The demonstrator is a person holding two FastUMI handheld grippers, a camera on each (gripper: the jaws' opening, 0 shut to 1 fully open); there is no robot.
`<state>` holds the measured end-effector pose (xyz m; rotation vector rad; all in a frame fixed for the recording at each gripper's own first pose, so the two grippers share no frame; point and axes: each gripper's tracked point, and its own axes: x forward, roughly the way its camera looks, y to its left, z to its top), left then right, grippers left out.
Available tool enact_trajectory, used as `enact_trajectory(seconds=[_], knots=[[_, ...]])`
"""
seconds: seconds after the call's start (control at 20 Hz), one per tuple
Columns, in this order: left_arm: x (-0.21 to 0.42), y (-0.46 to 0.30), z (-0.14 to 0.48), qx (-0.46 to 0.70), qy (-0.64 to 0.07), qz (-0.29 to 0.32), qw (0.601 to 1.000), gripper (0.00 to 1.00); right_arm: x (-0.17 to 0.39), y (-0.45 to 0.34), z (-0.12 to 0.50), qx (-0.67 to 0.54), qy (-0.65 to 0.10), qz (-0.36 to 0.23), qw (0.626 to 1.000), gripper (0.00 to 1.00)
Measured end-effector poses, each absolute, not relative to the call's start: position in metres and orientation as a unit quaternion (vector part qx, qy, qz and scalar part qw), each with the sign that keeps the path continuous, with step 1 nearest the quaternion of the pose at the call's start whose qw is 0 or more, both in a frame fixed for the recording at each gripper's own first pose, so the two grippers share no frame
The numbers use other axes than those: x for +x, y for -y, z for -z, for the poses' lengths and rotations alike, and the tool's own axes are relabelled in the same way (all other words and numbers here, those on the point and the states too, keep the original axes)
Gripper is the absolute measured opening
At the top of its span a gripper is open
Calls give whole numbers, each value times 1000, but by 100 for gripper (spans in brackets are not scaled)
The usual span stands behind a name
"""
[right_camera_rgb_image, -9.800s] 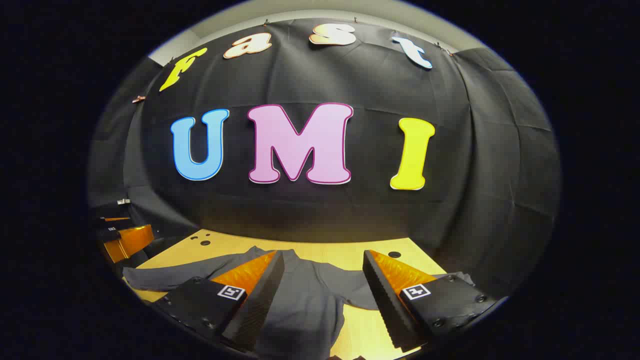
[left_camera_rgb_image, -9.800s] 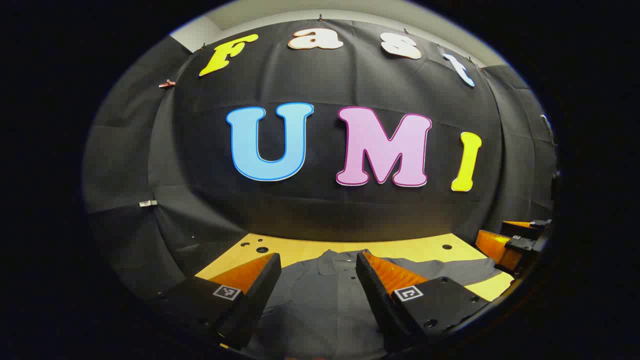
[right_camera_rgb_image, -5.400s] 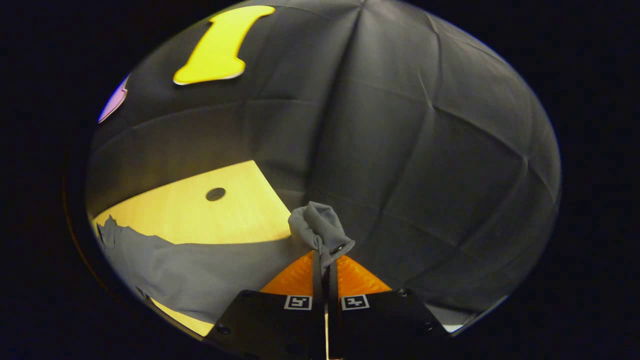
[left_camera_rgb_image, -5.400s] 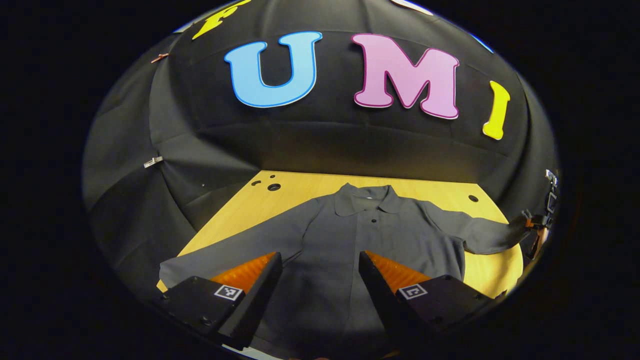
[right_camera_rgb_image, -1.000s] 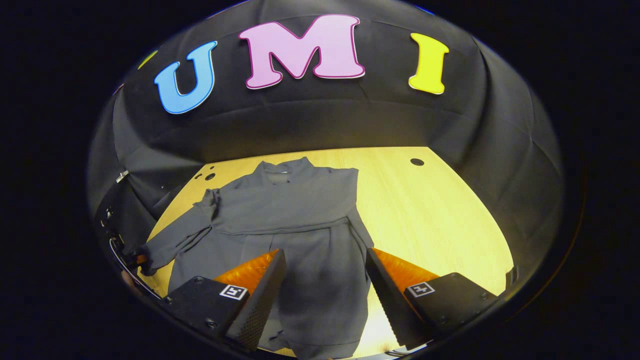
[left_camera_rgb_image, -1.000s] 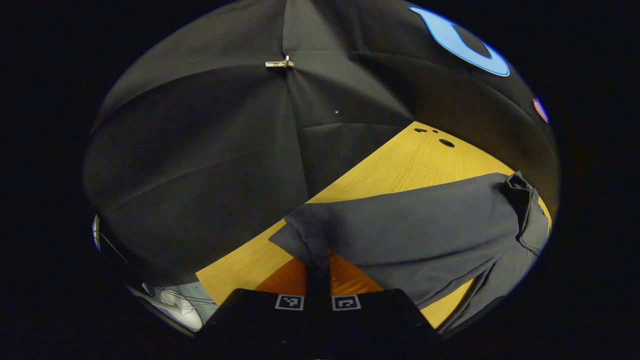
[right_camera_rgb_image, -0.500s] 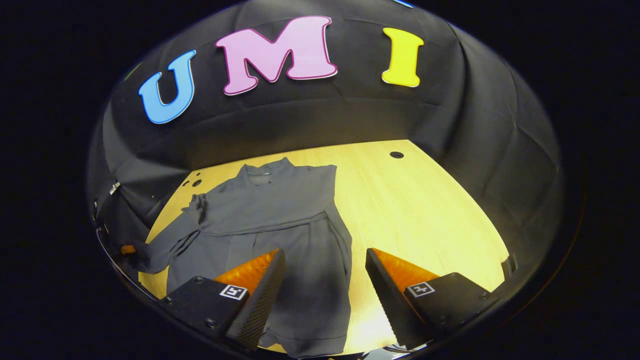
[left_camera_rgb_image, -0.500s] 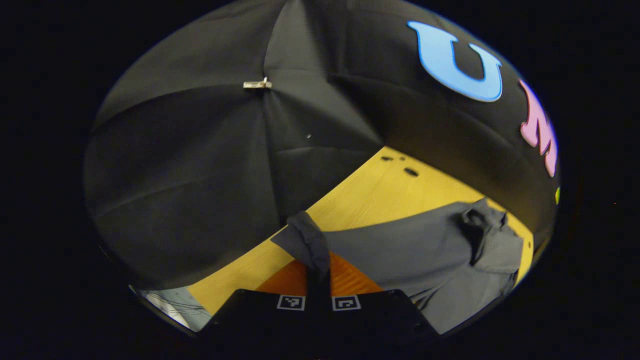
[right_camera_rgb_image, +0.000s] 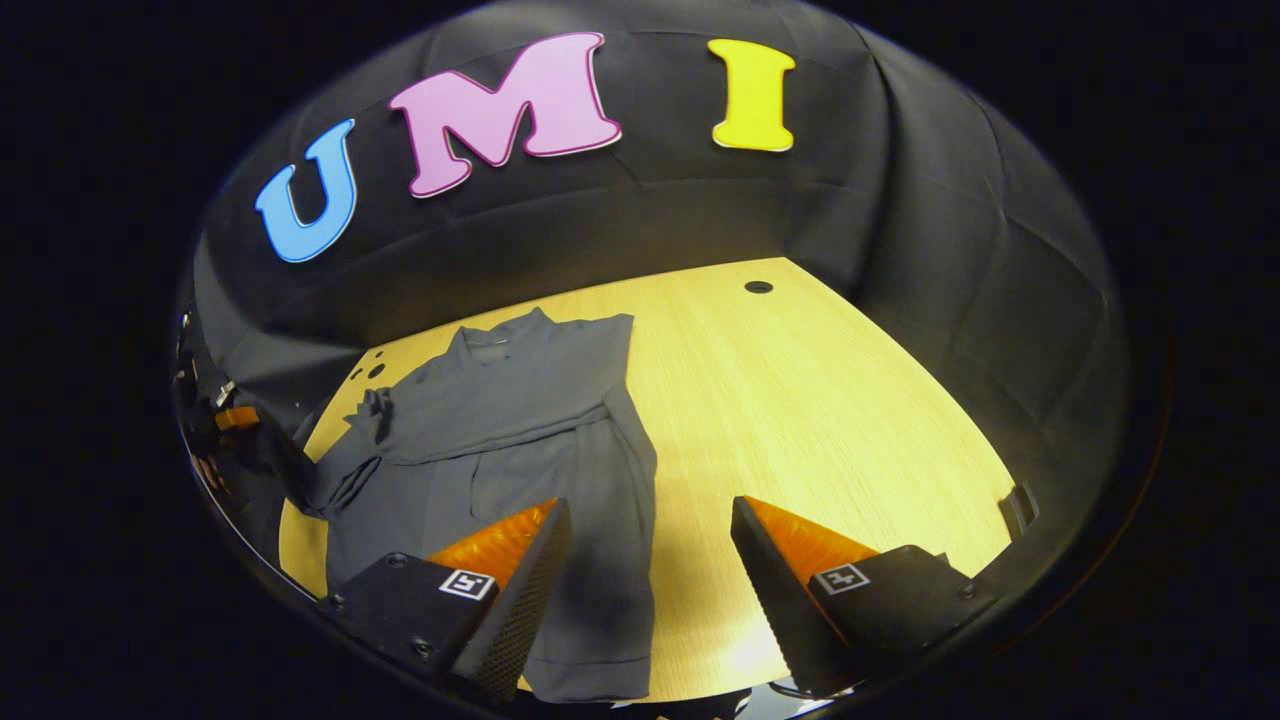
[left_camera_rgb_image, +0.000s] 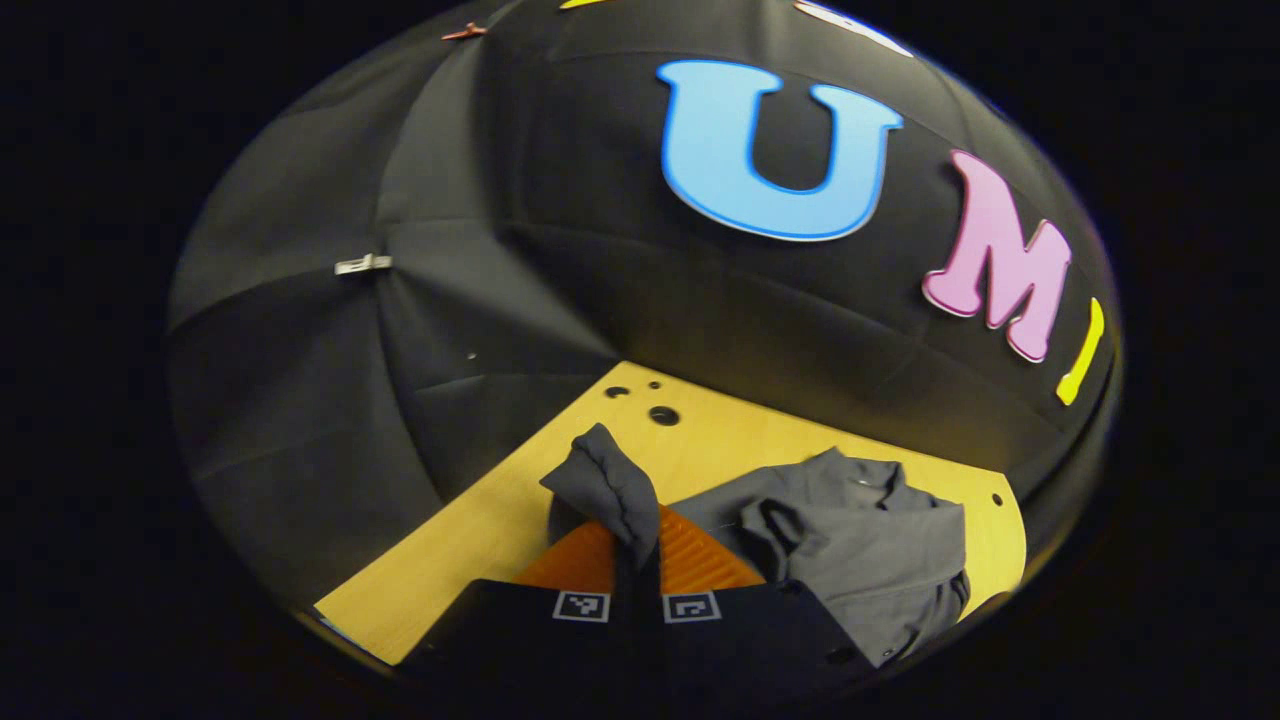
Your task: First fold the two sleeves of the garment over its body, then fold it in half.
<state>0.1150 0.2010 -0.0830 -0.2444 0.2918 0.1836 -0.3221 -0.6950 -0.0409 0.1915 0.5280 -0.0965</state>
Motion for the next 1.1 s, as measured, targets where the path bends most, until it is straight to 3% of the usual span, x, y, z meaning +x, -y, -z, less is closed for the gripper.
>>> enact_trajectory(seconds=[0.35,0.4,0.8,1.1], knots=[[155,-70,64,-114,-150,16,982,5,-343,731,59,106,-271,87,953,99],[160,-52,63,-112,-152,30,982,2,-345,732,62,112,-274,86,951,99],[175,101,65,-76,-169,164,969,5,-361,739,75,113,-293,73,947,99],[170,186,80,-72,-195,231,951,5,-377,752,82,125,-304,71,942,99]])
